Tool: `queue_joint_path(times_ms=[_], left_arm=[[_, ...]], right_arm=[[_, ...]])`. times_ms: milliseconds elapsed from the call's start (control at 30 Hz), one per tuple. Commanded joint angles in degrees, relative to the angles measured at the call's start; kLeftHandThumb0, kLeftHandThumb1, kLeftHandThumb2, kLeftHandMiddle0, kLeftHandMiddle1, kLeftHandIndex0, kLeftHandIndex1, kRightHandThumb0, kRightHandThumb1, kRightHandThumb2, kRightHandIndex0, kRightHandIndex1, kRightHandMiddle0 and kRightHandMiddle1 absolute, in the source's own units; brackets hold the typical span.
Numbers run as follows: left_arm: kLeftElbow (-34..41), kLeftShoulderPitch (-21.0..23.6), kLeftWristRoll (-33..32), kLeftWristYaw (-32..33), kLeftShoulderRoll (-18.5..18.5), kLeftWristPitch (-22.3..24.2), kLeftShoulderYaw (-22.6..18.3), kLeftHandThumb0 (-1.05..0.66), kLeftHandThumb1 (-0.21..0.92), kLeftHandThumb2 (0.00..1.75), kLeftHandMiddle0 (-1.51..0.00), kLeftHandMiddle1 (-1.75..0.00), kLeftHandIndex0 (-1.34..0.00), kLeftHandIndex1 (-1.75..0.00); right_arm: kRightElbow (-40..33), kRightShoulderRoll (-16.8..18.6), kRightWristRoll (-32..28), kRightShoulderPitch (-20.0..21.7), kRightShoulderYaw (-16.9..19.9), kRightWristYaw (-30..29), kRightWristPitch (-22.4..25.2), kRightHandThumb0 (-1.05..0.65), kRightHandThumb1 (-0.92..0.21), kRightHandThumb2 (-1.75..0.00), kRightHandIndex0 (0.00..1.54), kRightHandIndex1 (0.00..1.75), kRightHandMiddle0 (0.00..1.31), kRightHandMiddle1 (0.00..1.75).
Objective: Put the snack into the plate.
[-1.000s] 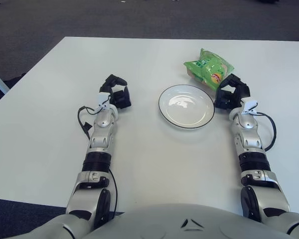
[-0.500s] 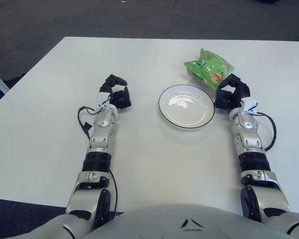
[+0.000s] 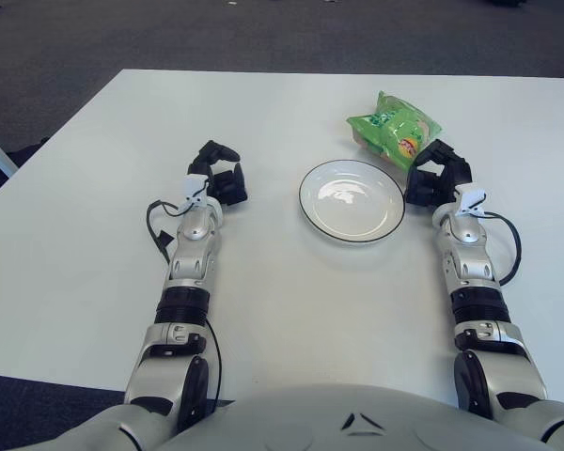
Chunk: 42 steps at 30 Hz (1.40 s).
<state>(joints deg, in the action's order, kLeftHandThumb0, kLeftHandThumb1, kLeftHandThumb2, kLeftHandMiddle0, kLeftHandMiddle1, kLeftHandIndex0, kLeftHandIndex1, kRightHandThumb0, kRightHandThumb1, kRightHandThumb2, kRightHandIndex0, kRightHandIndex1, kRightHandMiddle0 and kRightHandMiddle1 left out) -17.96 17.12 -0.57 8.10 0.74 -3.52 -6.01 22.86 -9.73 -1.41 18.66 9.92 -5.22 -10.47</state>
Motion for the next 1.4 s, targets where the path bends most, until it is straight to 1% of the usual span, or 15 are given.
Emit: queue_joint_path(times_ms=[0, 200, 267, 400, 533, 667, 900, 967, 1100, 1233, 1367], left_arm=[[-4.26, -7.82, -0.23, 0.03, -2.01, 0.21, 0.31, -0.50, 0.27, 1.37, -1.33, -1.75, -0.65, -1.75], [-4.61, -7.73, 0.08, 0.25, -1.82, -0.05, 0.32, -0.49, 0.29, 1.35, -1.34, -1.75, -0.63, -1.75], [-4.37, -7.83, 0.15, 0.34, -1.77, 0.09, 0.29, -0.49, 0.29, 1.35, -1.34, -1.75, -0.63, -1.75], [-4.54, -7.79, 0.17, 0.38, -1.73, -0.09, 0.19, -0.49, 0.29, 1.35, -1.34, -1.75, -0.63, -1.75], [-4.79, -7.78, 0.21, 0.34, -1.71, -0.34, 0.18, -0.49, 0.30, 1.34, -1.34, -1.75, -0.63, -1.75], [-4.62, -7.87, 0.47, 0.49, -1.71, -0.07, 0.38, -0.49, 0.30, 1.33, -1.33, -1.75, -0.62, -1.75], [-3.74, -8.08, 1.29, 0.88, -1.70, 0.83, 0.69, -0.49, 0.30, 1.33, -1.33, -1.75, -0.62, -1.75], [-3.77, -8.04, 1.35, 0.90, -1.68, 0.98, 0.60, -0.49, 0.30, 1.33, -1.33, -1.75, -0.62, -1.75], [-3.84, -7.99, 1.51, 1.04, -1.69, 0.99, 0.59, -0.49, 0.30, 1.33, -1.33, -1.75, -0.62, -1.75], [-4.21, -7.97, 1.52, 0.89, -1.71, 0.26, 0.66, -0.49, 0.30, 1.33, -1.33, -1.75, -0.62, -1.75], [-4.59, -7.94, 1.35, 0.77, -1.89, -0.58, 0.67, -0.48, 0.30, 1.33, -1.32, -1.75, -0.62, -1.75]], right_arm=[[1.60, 1.75, -1.50, -5.77, 0.90, 0.25, 1.29, -0.54, -0.19, -1.48, 1.36, 1.75, 0.72, 1.75], [-1.99, 1.89, -3.20, -6.07, 2.64, -0.01, 4.05, -0.53, -0.19, -1.47, 1.36, 1.75, 0.72, 1.75], [-4.22, 1.89, -4.20, -6.43, 3.26, 0.11, 5.72, -0.53, -0.19, -1.47, 1.36, 1.75, 0.72, 1.75], [-11.46, 1.78, -6.09, -7.26, 4.46, 0.16, 9.55, -0.53, -0.20, -1.47, 1.36, 1.75, 0.72, 1.75], [-15.46, 2.39, -5.71, -7.85, 4.53, -0.61, 9.78, -0.53, -0.20, -1.46, 1.36, 1.75, 0.71, 1.75], [-17.33, 2.73, -5.01, -7.89, 4.58, -0.93, 7.75, -0.53, -0.20, -1.47, 1.35, 1.75, 0.72, 1.75], [-20.56, 0.63, -4.48, -7.16, 4.91, 0.32, 7.66, -0.54, -0.18, -1.48, 1.34, 1.75, 0.73, 1.75], [-21.18, -0.17, -4.30, -6.59, 5.05, 0.67, 8.40, -0.54, -0.18, -1.48, 1.33, 1.75, 0.73, 1.75], [-21.44, -1.79, -4.35, -3.80, 5.36, 1.19, 10.04, -0.54, -0.18, -1.48, 1.32, 1.75, 0.73, 1.75], [-21.31, -2.79, -4.07, -1.32, 4.97, 1.45, 10.55, -0.54, -0.17, -1.49, 1.31, 1.75, 0.73, 1.75], [-21.42, -4.12, -2.90, -0.04, 4.20, 2.00, 10.37, -0.54, -0.16, -1.51, 1.29, 1.75, 0.74, 1.75]])
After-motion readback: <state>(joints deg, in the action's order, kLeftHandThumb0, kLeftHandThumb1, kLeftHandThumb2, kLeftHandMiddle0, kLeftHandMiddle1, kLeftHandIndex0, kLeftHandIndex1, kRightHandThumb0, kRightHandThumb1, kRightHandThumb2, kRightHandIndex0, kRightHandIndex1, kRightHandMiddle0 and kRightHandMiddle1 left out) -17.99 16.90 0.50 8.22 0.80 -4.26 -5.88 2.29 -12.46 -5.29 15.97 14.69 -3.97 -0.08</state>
